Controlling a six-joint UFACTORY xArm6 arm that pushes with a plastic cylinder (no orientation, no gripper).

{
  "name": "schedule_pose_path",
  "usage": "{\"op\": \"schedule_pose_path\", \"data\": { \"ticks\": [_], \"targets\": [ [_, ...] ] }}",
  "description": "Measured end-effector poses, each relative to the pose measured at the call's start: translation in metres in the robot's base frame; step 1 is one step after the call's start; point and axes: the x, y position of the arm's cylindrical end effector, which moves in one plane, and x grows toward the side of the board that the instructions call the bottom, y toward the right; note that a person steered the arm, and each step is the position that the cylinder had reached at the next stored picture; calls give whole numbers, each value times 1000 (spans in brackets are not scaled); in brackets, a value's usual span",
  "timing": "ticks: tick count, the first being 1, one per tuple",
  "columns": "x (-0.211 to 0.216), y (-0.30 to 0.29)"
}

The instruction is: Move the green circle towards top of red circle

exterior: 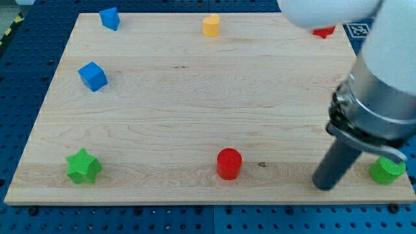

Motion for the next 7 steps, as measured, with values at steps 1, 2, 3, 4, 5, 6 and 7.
{"op": "schedule_pose_path", "data": {
  "ticks": [1,2,3,4,5,6,7],
  "targets": [
    [5,19],
    [5,84],
    [5,140],
    [4,159],
    [4,152],
    [5,126],
    [3,91]
  ]
}}
